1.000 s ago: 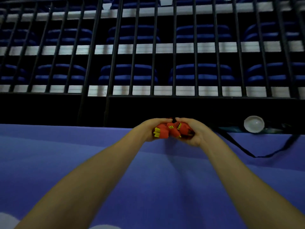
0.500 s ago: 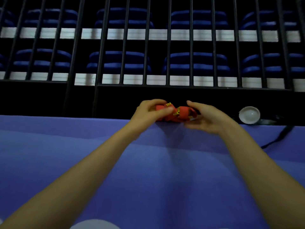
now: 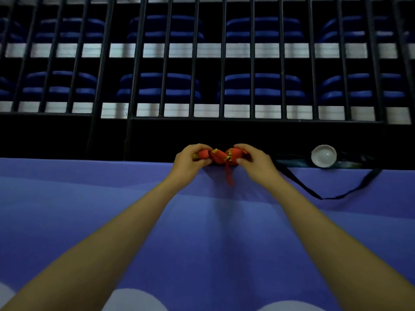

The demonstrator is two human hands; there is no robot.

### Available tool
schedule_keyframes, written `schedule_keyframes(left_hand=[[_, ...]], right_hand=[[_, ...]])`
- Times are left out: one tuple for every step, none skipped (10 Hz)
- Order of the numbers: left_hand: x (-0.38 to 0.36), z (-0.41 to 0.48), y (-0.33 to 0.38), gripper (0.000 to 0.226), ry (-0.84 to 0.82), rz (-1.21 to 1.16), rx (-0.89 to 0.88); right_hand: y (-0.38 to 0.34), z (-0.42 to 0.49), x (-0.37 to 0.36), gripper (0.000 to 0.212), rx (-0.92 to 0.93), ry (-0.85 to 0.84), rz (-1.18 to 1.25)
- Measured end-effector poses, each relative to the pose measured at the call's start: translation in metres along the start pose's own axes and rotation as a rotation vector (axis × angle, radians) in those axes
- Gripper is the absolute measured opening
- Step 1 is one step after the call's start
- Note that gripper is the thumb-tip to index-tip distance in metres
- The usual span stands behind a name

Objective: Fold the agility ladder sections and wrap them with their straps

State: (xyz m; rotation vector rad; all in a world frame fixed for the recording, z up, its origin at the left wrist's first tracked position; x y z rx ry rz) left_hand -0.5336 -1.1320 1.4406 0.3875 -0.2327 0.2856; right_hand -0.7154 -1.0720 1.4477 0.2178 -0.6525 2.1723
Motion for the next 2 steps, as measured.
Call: schedule_keyframes(left_hand=[[0.008,-0.009,0.01,0.065,-0.118,0.101,0.03],[0.02,-0.021,0.028,0.073,-0.144,0.124,0.075]], right_hand=[[0.001,-0.012,-0.003,0.062,-0.002,-0.085,0.02],[-0.007,-0.026,0.011,0.065,-0.02,-0.087,0.032]])
Point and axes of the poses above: each hand's wrist, its own z-axis towards the middle knuckle, its own x-axis out of the back of the hand, y = z × x, the point moved 3 cm from there along z, towards the middle knuckle, and after that the axes turned 4 degrees about z, right-handed, at the moved point
